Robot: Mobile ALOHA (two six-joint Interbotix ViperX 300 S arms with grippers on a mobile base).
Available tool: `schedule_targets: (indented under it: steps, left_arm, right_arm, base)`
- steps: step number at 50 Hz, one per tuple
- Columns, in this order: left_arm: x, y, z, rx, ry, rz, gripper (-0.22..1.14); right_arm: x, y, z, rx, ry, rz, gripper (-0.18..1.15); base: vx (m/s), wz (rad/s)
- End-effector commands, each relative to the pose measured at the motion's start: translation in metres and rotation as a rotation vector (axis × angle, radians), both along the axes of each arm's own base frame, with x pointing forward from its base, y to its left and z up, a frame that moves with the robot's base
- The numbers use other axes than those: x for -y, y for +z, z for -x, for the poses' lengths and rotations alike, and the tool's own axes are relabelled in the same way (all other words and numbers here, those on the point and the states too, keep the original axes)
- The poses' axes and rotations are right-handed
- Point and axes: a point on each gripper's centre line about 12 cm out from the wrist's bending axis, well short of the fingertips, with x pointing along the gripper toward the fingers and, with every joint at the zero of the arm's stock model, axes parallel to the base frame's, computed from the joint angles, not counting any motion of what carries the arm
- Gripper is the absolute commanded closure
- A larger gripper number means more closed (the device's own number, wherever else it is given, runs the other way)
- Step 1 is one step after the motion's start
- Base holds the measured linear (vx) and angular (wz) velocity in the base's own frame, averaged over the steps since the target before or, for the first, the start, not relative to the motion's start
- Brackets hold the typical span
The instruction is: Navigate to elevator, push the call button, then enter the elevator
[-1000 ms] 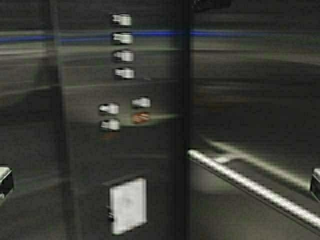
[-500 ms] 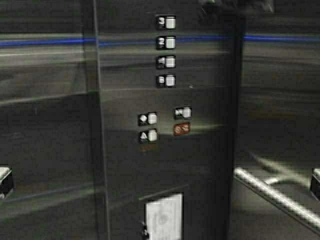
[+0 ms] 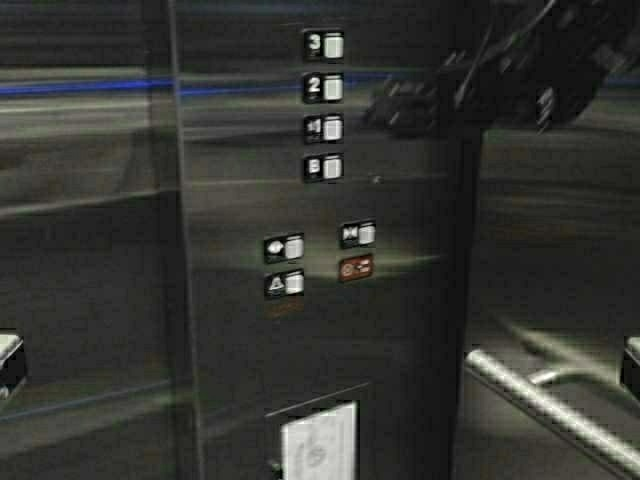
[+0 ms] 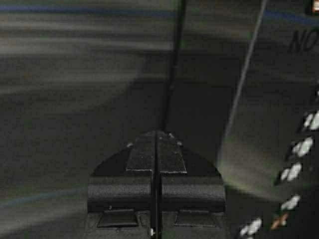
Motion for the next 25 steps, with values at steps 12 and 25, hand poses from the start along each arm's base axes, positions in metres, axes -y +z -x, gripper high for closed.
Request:
schedule_targets:
  steps: [12,25]
  left_arm:
    - [0.000,0.005,-0.002,0.010,0.002,0.004,0.89]
    - [0.000,0.004,-0.002,0.007,0.000,0.008,0.89]
  right_arm:
    - [-0.013,0.007,-0.028,0.085,0.008,-0.016,0.91]
    - [-0.015,-0.013,-0.032,0.057,0.010,0.009,0.91]
  base:
    - [0.04,-0.04]
    - [0.03,-0.03]
